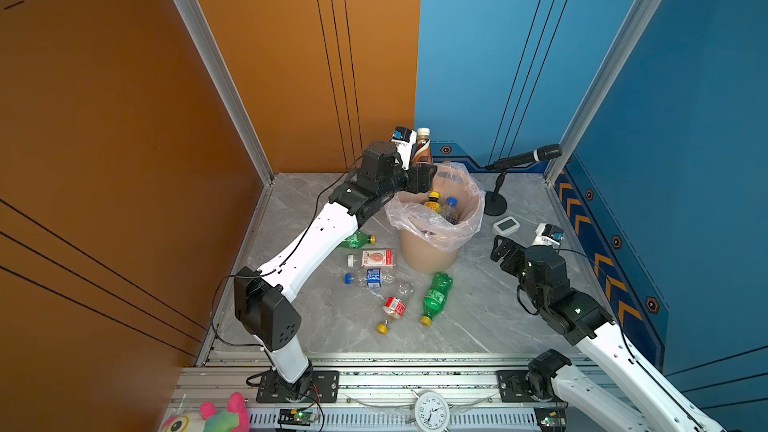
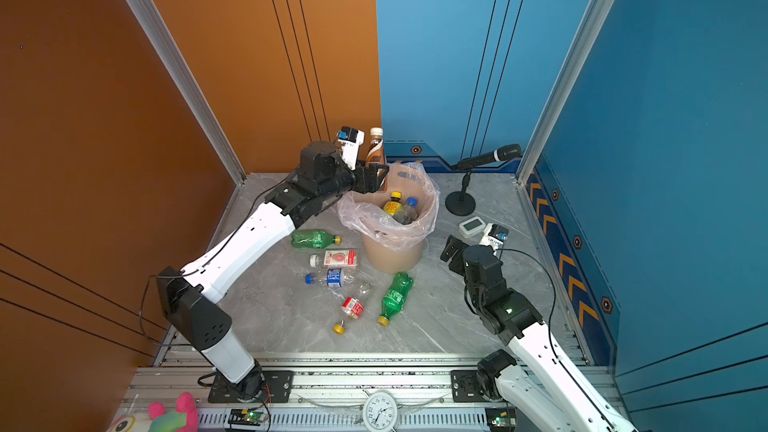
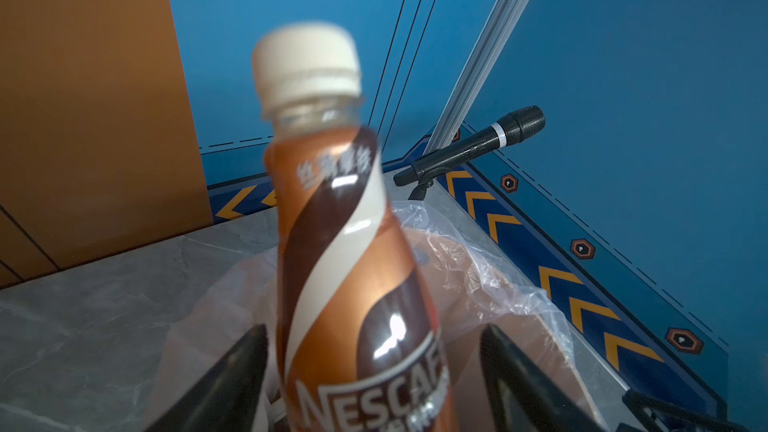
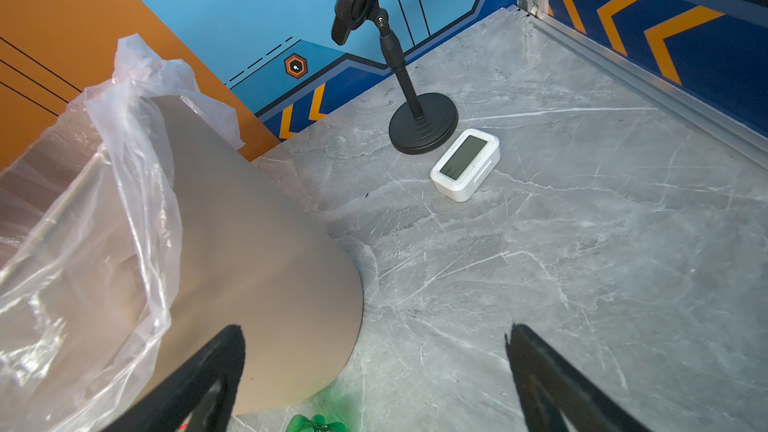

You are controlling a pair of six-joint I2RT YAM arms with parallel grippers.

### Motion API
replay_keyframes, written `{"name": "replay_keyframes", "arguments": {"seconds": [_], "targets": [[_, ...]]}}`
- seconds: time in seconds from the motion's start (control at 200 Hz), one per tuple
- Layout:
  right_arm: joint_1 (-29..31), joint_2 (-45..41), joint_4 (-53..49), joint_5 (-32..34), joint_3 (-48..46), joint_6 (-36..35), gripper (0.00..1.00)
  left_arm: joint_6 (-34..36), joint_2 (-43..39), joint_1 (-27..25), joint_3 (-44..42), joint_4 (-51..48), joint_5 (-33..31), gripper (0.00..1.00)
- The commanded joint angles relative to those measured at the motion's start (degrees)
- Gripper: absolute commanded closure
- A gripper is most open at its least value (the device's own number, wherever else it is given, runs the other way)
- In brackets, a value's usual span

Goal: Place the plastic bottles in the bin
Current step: 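Open the left gripper to drop the Nescafe bottle into the bin, then withdraw the left gripper while the right gripper grasps the green soda bottle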

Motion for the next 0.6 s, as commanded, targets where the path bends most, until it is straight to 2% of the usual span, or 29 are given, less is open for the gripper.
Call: {"name": "replay_keyframes", "arguments": {"seconds": [0.0, 0.18, 0.32, 0.446, 0.596], "targets": [[-0.3, -0.2, -1.2, -0.5, -0.6, 0.5, 0.0, 1.8, -1.2, -0.8, 2.3, -1.1, 0.0, 0.02], [-0.4, -0.4, -1.3, -0.4, -0.7, 0.6, 0.0, 2.2, -7.1, -0.9, -1.0, 0.9, -1.5, 0.02], [-0.4, -0.3, -1.6, -0.6, -0.8, 0.9, 0.0, 1.7, -15.7, -0.8, -9.3, 6.6, -4.9, 0.02], [-0.6, -0.4, -1.8, -1.0, -1.3, 1.8, 0.0, 0.0, -26.2, -0.7, -22.7, 9.3, -10.3, 0.02], [-0.5, -0.2, -2.2, -2.2, -2.1, 3.7, 0.0, -6.0, -40.7, -0.2, -47.2, 7.6, -18.5, 0.02]]}}
